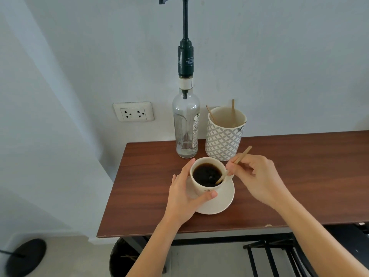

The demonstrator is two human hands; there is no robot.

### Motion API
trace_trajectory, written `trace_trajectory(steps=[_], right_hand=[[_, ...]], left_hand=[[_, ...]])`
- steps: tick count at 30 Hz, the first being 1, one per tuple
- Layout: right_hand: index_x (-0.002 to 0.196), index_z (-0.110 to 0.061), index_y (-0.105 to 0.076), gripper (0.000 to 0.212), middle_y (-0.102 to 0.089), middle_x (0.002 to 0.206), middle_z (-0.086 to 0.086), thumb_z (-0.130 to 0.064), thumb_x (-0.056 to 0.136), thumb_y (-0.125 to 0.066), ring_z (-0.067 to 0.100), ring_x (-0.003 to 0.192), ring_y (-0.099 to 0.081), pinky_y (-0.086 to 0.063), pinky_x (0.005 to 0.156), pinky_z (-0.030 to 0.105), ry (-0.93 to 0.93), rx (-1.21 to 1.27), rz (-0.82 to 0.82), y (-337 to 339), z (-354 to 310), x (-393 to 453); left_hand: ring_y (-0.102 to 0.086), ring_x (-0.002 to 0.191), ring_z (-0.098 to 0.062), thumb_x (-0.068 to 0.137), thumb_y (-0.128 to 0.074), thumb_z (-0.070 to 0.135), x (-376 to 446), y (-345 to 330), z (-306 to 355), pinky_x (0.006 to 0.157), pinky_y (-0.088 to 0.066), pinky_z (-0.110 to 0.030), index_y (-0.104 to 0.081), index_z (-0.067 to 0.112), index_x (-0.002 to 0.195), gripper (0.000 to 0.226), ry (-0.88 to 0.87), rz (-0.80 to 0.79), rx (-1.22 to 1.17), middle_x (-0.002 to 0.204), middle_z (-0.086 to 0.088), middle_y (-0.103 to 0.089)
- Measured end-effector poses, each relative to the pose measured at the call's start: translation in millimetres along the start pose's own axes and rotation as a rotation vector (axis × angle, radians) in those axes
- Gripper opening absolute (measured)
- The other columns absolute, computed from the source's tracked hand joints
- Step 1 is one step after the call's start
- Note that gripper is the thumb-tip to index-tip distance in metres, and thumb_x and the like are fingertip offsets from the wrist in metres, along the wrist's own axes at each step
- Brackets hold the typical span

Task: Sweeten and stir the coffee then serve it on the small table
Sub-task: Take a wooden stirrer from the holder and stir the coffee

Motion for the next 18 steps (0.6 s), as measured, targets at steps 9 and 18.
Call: trace_trajectory(steps=[9, 18], right_hand=[[0.084, -0.015, -0.076, 0.012, -0.075, 0.079, -0.008, -0.018, 0.091, -0.067, 0.006, 0.078, -0.069, -0.052, 0.069, 0.019, 0.066, -0.057, 0.103, 9.6, -2.1, 9.3], [0.084, -0.011, -0.076, 0.009, -0.073, 0.078, -0.013, -0.013, 0.089, -0.069, 0.006, 0.080, -0.067, -0.045, 0.068, 0.004, 0.143, -0.005, 0.110, -9.9, -16.3, 15.1]], left_hand=[[-0.040, 0.135, 0.012, 0.063, -0.081, 0.066, -0.3, 1.8, 3.5, 0.121, -0.025, -0.060, -0.036, 0.058, 0.138, 0.088, 0.002, 0.006, 0.017, 0.136, 0.038, -0.051], [-0.046, 0.135, 0.005, 0.065, -0.082, 0.064, -1.7, 1.6, 5.7, 0.119, -0.028, -0.061, -0.038, 0.058, 0.138, 0.085, -0.013, 0.011, 0.006, 0.137, 0.033, -0.055]])
Point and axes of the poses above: each hand's wrist, its own x-axis towards the middle knuckle, its own y-axis out of the back of the hand, z = x × y, the point moved 10 cm from there along x, towards the middle knuckle
